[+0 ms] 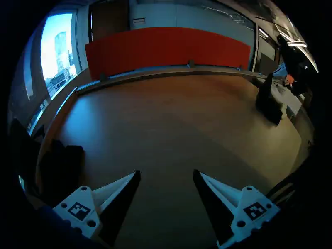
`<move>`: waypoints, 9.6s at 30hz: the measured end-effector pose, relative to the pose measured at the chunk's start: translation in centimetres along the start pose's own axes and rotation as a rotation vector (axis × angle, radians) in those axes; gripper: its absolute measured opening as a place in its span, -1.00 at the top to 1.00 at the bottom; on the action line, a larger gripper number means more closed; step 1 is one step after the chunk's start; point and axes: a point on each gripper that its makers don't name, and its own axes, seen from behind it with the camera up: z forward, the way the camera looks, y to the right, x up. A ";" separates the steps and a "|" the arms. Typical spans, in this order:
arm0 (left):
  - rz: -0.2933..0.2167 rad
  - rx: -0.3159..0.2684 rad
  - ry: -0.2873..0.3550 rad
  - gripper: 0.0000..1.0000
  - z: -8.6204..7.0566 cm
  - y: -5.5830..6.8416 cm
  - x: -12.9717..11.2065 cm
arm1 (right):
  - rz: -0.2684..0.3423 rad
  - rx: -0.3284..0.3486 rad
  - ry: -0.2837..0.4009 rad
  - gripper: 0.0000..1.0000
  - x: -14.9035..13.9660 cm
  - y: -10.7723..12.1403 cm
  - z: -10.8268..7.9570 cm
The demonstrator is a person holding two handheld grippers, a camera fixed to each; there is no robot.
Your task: Fold towel
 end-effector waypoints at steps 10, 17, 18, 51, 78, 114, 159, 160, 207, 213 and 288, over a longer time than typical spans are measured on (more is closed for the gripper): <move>0.013 -0.002 -0.004 -0.88 -0.2 0.1 0.0 | 0.035 -0.037 -0.070 0.92 -6.5 1.0 -1.1; 0.022 0.001 -0.007 -0.87 -0.4 -0.1 -0.1 | 0.071 -0.048 -0.118 0.92 -10.7 0.8 -1.5; 0.022 0.002 -0.007 -0.87 -0.4 -0.1 -0.1 | 0.074 -0.048 -0.125 0.93 -11.2 0.7 -1.5; 0.041 0.011 -0.019 -0.88 -0.6 0.2 -0.5 | 0.197 -0.064 -0.327 0.93 -21.2 -1.2 -0.4; 0.034 0.009 -0.008 -0.87 -0.6 -0.2 -0.3 | 0.221 -0.098 -0.268 -0.53 -20.3 -2.9 -1.3; -0.029 0.030 0.031 -0.88 -0.9 -1.6 0.7 | 0.560 -0.197 0.017 -0.81 -11.5 -3.0 -2.0; -0.079 0.059 0.255 -0.87 -0.2 -3.7 9.2 | 0.486 -0.368 0.526 -0.82 3.3 -3.9 -9.0; -0.079 0.057 0.269 -0.88 -0.2 -3.8 9.8 | 0.483 -0.363 0.531 -0.82 3.6 -4.2 -9.2; -0.068 0.184 0.623 -0.87 -3.1 -8.8 22.5 | 0.460 -0.214 0.751 -0.82 18.0 -13.7 -13.5; -0.068 0.178 0.637 -0.87 -2.5 -8.5 21.9 | 0.448 -0.207 0.754 -0.82 18.5 -14.8 -13.7; -0.110 0.238 0.737 -0.91 7.7 -10.5 8.4 | 0.425 -0.208 0.770 -0.82 14.9 -22.8 -6.6</move>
